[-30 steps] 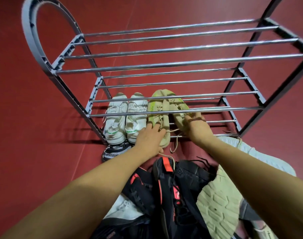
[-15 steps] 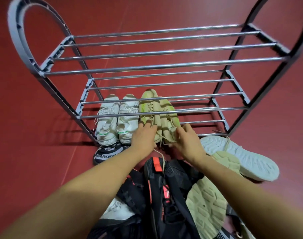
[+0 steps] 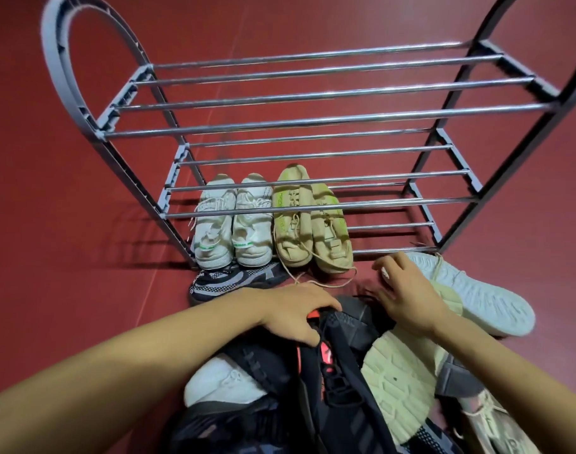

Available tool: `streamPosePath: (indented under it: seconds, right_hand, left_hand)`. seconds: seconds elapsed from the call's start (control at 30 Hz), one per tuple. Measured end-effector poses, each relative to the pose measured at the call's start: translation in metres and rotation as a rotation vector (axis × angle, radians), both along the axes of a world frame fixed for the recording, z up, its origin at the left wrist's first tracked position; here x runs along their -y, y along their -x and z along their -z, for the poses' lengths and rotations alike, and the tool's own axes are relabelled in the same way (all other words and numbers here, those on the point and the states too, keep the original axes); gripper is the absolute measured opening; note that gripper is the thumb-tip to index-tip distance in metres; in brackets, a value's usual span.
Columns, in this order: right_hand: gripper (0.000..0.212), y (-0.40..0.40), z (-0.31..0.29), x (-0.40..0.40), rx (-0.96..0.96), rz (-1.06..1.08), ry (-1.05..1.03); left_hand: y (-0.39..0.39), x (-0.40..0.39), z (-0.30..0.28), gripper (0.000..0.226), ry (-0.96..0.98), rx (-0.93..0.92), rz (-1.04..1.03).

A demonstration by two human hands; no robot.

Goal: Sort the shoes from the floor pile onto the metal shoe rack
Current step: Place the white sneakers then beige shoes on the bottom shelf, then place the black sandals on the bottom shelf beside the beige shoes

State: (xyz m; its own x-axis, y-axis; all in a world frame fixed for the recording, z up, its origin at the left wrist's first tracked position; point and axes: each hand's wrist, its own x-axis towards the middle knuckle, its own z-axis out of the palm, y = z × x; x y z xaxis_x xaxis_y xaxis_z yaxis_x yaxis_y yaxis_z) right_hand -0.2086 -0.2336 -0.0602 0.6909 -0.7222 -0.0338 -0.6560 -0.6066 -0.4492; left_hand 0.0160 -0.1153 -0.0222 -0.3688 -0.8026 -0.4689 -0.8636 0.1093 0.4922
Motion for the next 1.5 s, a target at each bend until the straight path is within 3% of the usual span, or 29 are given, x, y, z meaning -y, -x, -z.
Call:
streamPosePath:
  seconds: [0.13,0.23,0.33,0.47,0.6,0.67,0.73,0.8,0.87,0.97,1.03,1.07,1.17,1.27,1.37,1.5]
  right_hand:
    - [0.029,0.015,-0.008,-0.005,-0.051,-0.043,0.075]
    - [0.027,0.019,-0.013,-0.008,-0.072,-0.036,0.117]
    - [0.025,0.024,-0.016,-0.010,-0.053,-0.021,0.111]
    - [0.021,0.036,-0.023,-0.003,0.003,-0.020,0.098]
    - [0.058,0.047,-0.023,-0.013,-0.292,-0.267,0.070]
    - [0.058,0.058,-0.016,-0.023,-0.439,-0.360,0.131]
    - [0.044,0.071,-0.019,-0.028,-0.496,-0.367,0.202]
    - [0.035,0.074,-0.026,-0.028,-0.415,-0.320,0.215]
    - [0.040,0.063,-0.049,-0.039,-0.249,-0.292,-0.010]
    - [0.053,0.030,-0.093,-0.086,0.229,-0.109,-0.913]
    - [0.069,0.018,-0.094,-0.104,0.507,0.097,-1.183]
    - [0.067,0.013,-0.089,-0.108,0.615,0.211,-1.206]
    - [0.033,0.005,-0.082,-0.104,0.734,0.489,-1.183]
    - [0.029,0.018,-0.075,-0.086,0.774,0.662,-1.206]
    - [0.027,0.044,-0.069,-0.065,0.824,0.758,-1.153]
    - [0.020,0.070,-0.075,-0.049,0.798,0.701,-1.133]
  left_hand:
    - [0.002,0.011,-0.004,0.095,0.020,0.196,0.049]
    - [0.002,0.019,-0.019,0.071,0.153,0.405,0.256]
    - [-0.005,0.015,-0.030,0.057,0.133,0.381,0.284]
    - [-0.030,-0.002,-0.057,0.052,0.114,0.279,-0.017]
    - [-0.062,-0.032,-0.065,0.071,0.109,0.144,-0.418]
    - [-0.065,-0.051,-0.058,0.066,0.121,0.098,-0.617]
    - [-0.052,-0.069,-0.051,0.056,0.167,0.035,-0.788]
    - [-0.036,-0.083,-0.045,0.051,0.252,0.026,-0.845]
    - [-0.015,-0.089,-0.038,0.051,0.305,0.034,-0.800]
    - [0.020,-0.086,-0.025,0.059,0.356,0.036,-0.761]
    - [0.044,-0.083,-0.029,0.074,0.393,0.083,-0.762]
    - [0.051,-0.082,-0.032,0.076,0.405,0.082,-0.755]
    - [0.061,-0.077,-0.049,0.075,0.443,0.039,-0.647]
    - [0.044,-0.079,-0.054,0.079,0.481,-0.101,-0.613]
    - [0.004,-0.074,-0.042,0.066,0.571,-0.213,-0.772]
    - [-0.046,-0.056,-0.025,0.057,0.553,-0.240,-0.888]
